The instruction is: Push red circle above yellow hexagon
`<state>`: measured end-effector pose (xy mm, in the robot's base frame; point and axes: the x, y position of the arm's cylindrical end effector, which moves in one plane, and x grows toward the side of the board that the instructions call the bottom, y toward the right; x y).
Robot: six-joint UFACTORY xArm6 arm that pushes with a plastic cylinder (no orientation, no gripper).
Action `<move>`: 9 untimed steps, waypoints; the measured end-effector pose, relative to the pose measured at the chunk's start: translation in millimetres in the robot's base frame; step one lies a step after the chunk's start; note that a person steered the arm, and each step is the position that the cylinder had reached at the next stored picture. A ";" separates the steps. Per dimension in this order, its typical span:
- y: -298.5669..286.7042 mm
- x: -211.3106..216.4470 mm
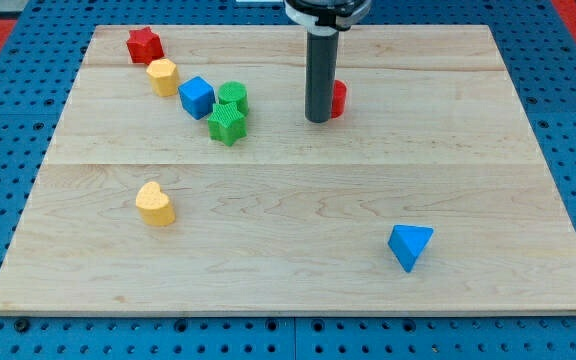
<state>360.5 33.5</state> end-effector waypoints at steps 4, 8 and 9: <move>29.4 -38.1; -29.7 -55.5; -5.4 -41.3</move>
<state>319.2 28.1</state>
